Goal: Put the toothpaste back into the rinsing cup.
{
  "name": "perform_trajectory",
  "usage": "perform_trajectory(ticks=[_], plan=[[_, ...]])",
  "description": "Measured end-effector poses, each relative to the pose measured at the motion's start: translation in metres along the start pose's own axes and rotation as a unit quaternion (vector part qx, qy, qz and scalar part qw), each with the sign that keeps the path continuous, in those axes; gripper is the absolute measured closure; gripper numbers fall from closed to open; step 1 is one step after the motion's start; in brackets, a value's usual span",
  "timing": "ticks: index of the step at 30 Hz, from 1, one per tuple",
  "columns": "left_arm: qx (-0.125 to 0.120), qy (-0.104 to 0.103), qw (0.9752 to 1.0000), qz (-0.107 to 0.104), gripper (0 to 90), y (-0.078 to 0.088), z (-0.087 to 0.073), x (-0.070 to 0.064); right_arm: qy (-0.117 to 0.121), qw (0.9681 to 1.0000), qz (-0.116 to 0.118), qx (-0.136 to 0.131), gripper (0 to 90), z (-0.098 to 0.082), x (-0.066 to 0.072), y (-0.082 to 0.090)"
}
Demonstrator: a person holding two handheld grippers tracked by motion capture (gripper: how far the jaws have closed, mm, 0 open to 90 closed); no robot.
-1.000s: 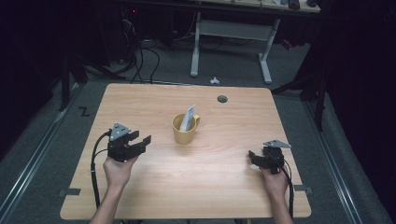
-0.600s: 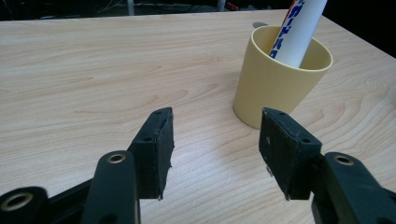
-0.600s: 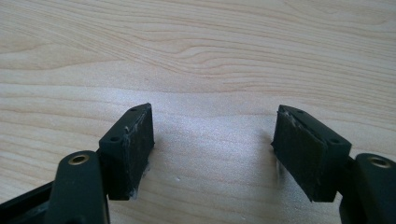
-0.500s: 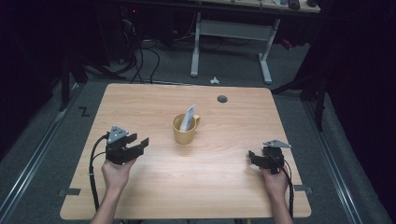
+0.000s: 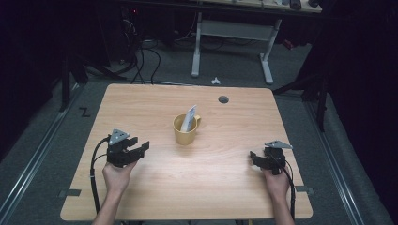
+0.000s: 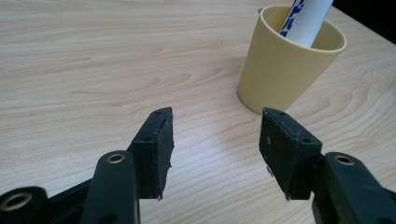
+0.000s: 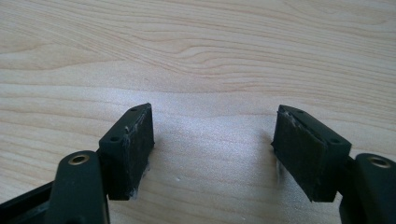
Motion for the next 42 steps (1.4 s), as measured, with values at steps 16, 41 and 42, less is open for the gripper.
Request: perform_trajectory(ticks=[16, 41, 42], plan=[[0.015, 0.017, 0.9997, -0.002, 45.2, -0.008, -0.015, 0.004, 0.000, 1.0000, 0.000, 0.000, 29.2, 0.000, 0.000, 0.000], [0.042, 0.012, 0.9987, 0.025, 45.4, -0.027, -0.036, 0.015, 0.000, 1.0000, 0.000, 0.000, 29.2, 0.000, 0.000, 0.000], [0.045, 0.013, 0.9986, 0.026, 45.5, -0.028, -0.038, 0.016, 0.000, 1.0000, 0.000, 0.000, 29.2, 0.000, 0.000, 0.000]])
Point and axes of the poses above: each handheld gripper's, and its own axes: y roughly backward along the jaws, z roughly out of its top, x roughly to its left, the point moved 10 cm from there along -y, roughly forward along the jaws, and after that the axes turned 6 degrees about y, right-handed, at the moved point
